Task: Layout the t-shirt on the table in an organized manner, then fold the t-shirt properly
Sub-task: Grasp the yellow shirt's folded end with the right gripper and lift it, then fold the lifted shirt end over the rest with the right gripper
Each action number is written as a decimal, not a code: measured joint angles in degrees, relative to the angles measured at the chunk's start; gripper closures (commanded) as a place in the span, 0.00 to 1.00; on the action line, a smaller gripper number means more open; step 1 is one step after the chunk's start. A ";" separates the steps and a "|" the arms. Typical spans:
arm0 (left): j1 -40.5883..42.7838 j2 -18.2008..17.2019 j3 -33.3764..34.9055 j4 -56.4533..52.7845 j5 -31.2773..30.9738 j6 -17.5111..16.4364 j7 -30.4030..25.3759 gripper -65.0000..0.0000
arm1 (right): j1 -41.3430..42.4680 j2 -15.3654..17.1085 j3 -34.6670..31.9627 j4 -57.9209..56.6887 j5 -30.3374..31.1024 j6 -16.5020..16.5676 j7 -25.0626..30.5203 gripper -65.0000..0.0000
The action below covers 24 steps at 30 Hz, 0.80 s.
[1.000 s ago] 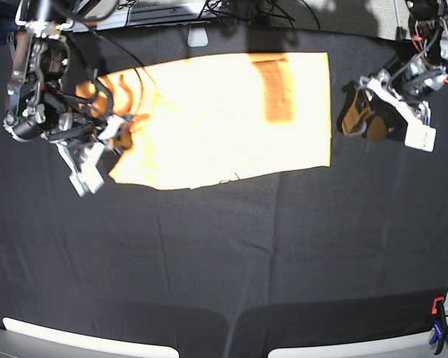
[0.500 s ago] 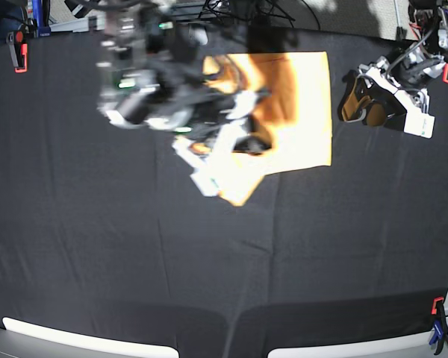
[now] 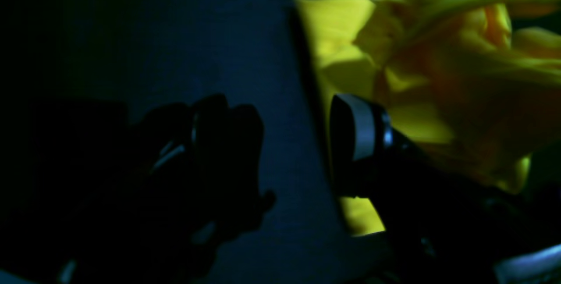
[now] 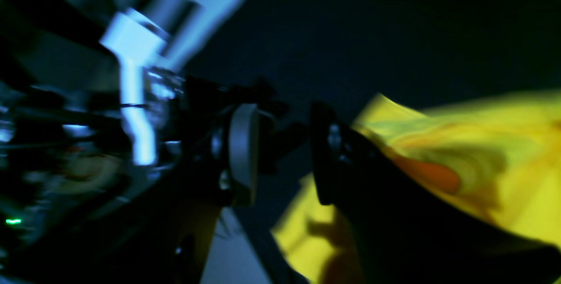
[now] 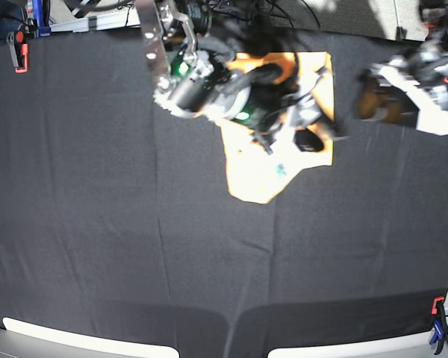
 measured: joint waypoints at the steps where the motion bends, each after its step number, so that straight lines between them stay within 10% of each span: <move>1: 0.00 0.00 -1.73 0.00 -0.04 0.02 -0.04 0.48 | 0.00 0.00 -0.46 -0.24 1.57 0.02 0.20 0.69; 7: 0.00 0.04 -9.40 0.00 -8.31 -1.79 0.55 0.48 | 0.57 0.02 -0.72 -0.55 11.19 2.16 -0.35 0.69; 12: 0.00 0.15 -10.21 0.00 -11.15 -2.43 3.08 0.48 | 2.45 0.02 0.57 -0.52 1.09 3.06 -9.38 0.69; 24: -0.13 0.17 -10.21 0.00 -10.10 -2.64 3.08 0.48 | -1.64 2.29 1.73 11.91 -10.54 4.09 -9.68 0.58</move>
